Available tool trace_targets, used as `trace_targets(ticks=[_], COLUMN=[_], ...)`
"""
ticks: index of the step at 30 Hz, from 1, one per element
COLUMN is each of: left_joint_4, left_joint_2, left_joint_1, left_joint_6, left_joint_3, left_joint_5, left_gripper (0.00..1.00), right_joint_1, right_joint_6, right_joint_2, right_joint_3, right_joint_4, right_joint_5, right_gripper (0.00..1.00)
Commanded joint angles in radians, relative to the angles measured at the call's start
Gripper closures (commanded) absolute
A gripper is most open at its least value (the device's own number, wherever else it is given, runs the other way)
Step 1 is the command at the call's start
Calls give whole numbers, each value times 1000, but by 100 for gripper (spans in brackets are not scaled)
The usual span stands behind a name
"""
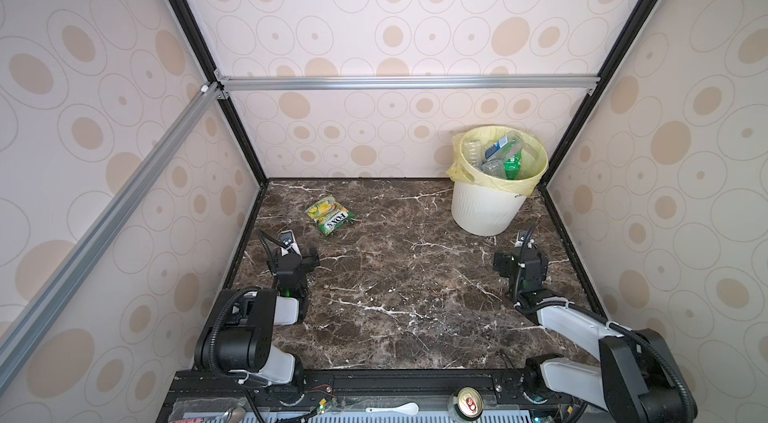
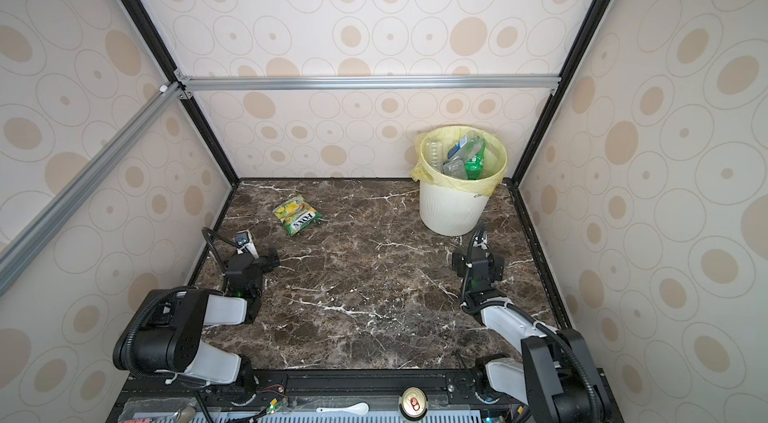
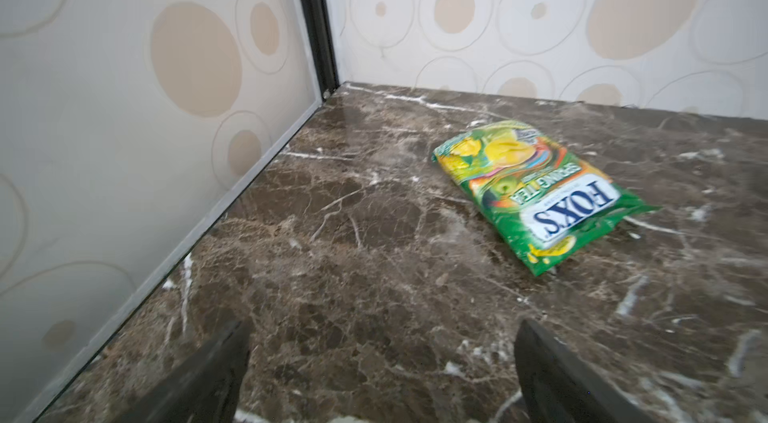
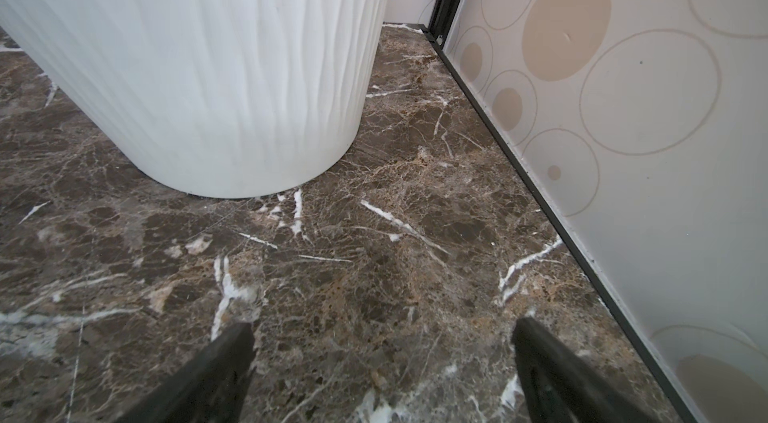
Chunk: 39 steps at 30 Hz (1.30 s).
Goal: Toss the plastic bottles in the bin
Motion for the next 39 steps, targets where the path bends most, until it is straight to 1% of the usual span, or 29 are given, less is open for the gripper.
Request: trace_targets(ticks=[1, 2, 3, 4, 6, 7, 9, 10, 12, 13, 15, 17, 20, 26, 28, 29, 30, 31, 33, 34, 35, 36, 37, 38, 39], left_joint_4=[401, 292, 256, 306, 264, 297, 268, 285, 252, 269, 243, 219, 219, 220, 221, 220, 220, 221, 220, 220, 221, 220, 219, 220, 221], left_joint_2=[88, 55, 54, 77, 60, 73, 61, 71, 64, 73, 68, 68, 71, 71, 71, 71, 71, 71, 72, 72, 72, 71, 71, 72, 70], left_joint_1=[4, 5, 5, 5, 5, 4, 4, 3, 2, 3, 2, 2, 1, 1, 1, 1, 1, 1, 1, 1, 1, 1, 1, 1, 1], left_joint_6=[56, 46, 46, 52, 47, 50, 48, 52, 54, 58, 66, 84, 89, 89, 89, 89, 89, 89, 89, 89, 89, 90, 89, 89, 89], left_joint_3=[-95, -69, -48, -52, -47, -52, -48, -46, -36, -37, -28, -16, -14, -14, -14, -14, -14, -14, -13, -14, -14, -14, -14, -14, -14], left_joint_5=[118, 108, 101, 106, 103, 103, 102, 102, 114, 118, 144, 190, 195, 195, 195, 194, 195, 195, 194, 194, 194, 194, 195, 194, 194], left_gripper=[1, 1, 1, 1, 1, 1, 1, 1, 1, 1, 1, 1, 1, 1, 1, 1, 1, 1, 1, 1, 1, 1, 1, 1, 1], right_joint_1=[4, 4, 4, 4, 5, 4, 4, 4, 4, 4, 4, 4, 3, -2, -18, -39, -42, -39, -44, -57, -59, -58, -59, -62, -61], right_joint_6=[-47, -52, -61, -65, -82, -86, -73, -73, -81, -84, -79, -84, -85, -80, -81, -80, -96, -104, -53, -60, -71, -66, -54, -48, -60], right_joint_2=[70, 85, 91, 97, 137, 156, 204, 222, 254, 259, 248, 259, 268, 262, 264, 296, 365, 388, 292, 311, 355, 346, 321, 312, 328], right_joint_3=[-33, -35, -33, -29, -27, -30, -29, -30, -33, -29, -13, -8, 19, 8, -23, -55, -78, -80, -5, 16, 34, 27, 40, 51, 36], right_joint_4=[258, 293, 300, 301, 361, 388, 438, 461, 509, 509, 455, 461, 417, 430, 477, 556, 712, 746, 436, 433, 477, 464, 394, 361, 423], right_joint_5=[44, 57, 40, 23, 15, 12, 28, 27, 19, 16, 1, 1, -16, -28, -96, -158, -139, -133, -141, -161, -149, -152, -156, -162, -157], right_gripper=[0, 0, 0, 0, 0, 0, 0, 0, 0, 0, 0, 0, 0, 0, 0, 0, 0, 0, 0, 0, 0, 0, 0, 0, 0])
